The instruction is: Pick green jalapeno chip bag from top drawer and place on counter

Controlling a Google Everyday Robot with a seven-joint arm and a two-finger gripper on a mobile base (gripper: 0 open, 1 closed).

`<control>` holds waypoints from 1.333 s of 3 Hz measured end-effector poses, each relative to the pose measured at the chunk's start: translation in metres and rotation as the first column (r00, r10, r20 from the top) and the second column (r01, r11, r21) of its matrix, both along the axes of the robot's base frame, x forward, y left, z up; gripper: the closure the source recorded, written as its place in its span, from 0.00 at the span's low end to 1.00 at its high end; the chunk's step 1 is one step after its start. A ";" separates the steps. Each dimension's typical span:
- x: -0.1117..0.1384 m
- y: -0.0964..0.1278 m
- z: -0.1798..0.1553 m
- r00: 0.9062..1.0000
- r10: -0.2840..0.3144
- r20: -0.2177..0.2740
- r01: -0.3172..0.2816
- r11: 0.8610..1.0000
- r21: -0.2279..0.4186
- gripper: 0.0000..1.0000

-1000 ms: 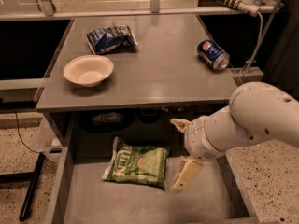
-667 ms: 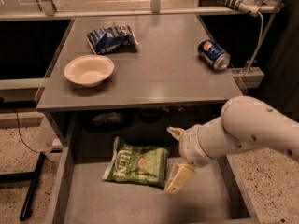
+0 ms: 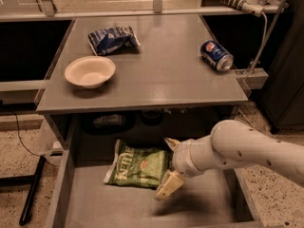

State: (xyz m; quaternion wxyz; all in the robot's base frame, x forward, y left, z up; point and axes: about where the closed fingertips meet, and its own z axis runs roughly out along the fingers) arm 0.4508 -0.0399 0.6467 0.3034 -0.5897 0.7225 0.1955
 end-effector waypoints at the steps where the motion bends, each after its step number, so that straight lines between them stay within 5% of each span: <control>1: 0.009 0.017 -0.020 0.998 -0.025 0.051 0.023 0.999 0.036 0.00; 2: 0.017 0.038 -0.039 0.993 -0.035 0.116 0.028 0.998 0.063 0.00; 4: 0.024 0.039 -0.038 0.989 -0.052 0.135 0.044 0.997 0.067 0.41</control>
Offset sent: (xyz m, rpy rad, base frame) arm 0.0305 0.0606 -0.0614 0.0945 -0.2081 -0.0510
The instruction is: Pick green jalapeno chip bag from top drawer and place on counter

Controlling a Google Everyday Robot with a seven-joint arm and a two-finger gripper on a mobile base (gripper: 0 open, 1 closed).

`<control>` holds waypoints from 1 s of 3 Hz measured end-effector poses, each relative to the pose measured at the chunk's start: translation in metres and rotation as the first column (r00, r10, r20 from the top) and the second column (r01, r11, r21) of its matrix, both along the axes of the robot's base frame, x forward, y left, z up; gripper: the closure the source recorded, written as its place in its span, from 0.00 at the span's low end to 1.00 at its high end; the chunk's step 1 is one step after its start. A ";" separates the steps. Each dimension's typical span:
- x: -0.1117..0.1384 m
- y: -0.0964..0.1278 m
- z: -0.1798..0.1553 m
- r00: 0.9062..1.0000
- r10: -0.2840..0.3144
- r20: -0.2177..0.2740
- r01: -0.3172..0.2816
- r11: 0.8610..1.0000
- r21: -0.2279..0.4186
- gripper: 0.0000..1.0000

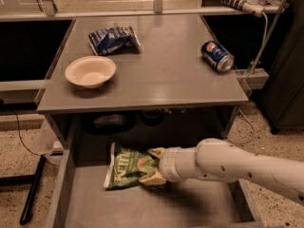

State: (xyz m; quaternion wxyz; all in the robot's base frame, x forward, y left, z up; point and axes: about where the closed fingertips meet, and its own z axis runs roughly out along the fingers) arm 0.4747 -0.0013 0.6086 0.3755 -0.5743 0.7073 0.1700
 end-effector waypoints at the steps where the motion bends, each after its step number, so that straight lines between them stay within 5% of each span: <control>1: 0.000 0.000 0.000 1.000 0.000 0.000 0.000 1.000 0.000 0.65; 2: 0.000 0.000 0.000 1.000 0.000 0.000 0.000 1.000 0.000 0.88; 3: -0.004 0.001 0.001 1.000 0.009 -0.013 -0.009 1.000 -0.001 1.00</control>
Offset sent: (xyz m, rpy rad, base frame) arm 0.0000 0.0000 0.0000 0.0000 0.0000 0.0000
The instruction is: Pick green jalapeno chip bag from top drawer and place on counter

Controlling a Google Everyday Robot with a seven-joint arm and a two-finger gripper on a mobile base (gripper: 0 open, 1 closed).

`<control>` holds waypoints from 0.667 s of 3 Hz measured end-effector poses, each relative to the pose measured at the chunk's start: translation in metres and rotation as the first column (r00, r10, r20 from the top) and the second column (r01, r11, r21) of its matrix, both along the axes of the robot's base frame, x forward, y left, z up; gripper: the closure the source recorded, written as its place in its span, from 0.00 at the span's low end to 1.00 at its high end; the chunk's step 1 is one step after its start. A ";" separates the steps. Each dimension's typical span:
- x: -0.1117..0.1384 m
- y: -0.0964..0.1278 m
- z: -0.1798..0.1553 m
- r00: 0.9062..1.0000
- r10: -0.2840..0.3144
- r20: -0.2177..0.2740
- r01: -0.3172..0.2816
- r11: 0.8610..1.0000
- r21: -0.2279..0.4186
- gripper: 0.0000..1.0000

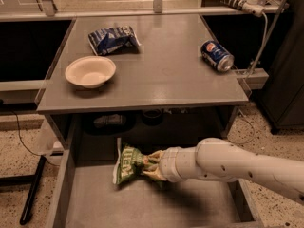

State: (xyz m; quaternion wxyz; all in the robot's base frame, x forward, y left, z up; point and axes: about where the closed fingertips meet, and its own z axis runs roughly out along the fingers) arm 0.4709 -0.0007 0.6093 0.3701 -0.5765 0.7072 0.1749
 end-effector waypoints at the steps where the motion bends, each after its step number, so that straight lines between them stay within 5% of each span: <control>1: -0.003 -0.002 0.026 1.000 0.018 0.012 -0.018 1.000 0.007 1.00; 2: 0.001 -0.010 0.070 0.998 0.042 0.056 -0.042 0.999 0.004 1.00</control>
Offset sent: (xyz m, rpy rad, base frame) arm 0.0057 -0.0231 0.1267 0.0018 -0.1127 0.0668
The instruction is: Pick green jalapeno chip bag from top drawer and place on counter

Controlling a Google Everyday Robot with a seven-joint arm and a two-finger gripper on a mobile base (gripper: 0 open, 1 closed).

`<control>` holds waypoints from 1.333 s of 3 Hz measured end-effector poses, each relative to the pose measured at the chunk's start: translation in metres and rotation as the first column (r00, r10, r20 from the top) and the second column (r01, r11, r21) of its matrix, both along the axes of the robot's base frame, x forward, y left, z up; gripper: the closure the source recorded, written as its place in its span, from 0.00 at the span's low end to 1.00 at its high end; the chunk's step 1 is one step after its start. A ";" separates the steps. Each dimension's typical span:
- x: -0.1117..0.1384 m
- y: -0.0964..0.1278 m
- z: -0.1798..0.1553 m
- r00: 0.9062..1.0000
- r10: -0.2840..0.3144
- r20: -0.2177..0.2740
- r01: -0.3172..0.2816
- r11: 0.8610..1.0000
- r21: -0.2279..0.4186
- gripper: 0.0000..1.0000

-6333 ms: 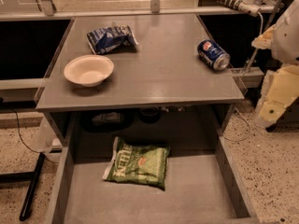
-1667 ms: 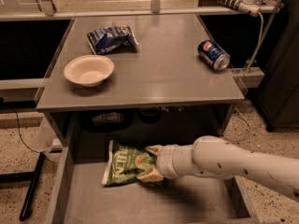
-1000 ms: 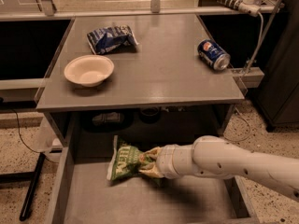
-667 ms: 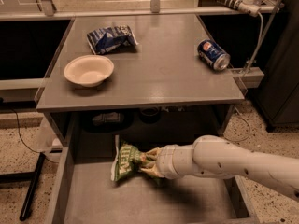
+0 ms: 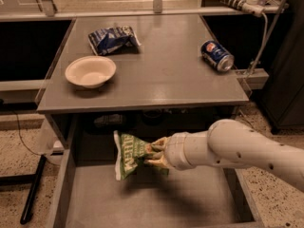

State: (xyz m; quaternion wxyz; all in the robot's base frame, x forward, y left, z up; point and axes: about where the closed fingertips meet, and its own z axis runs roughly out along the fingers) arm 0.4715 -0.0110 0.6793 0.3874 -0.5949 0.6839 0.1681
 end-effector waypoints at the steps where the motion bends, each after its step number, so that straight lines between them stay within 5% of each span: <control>1: 0.008 -0.016 0.051 0.998 0.010 0.065 -0.009 1.000 -0.012 1.00; 4: 0.036 -0.073 0.192 0.980 0.009 0.199 -0.003 1.000 -0.031 1.00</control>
Offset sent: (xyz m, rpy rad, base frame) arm 0.0294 -0.0706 0.1549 -0.0544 -0.1677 -0.0132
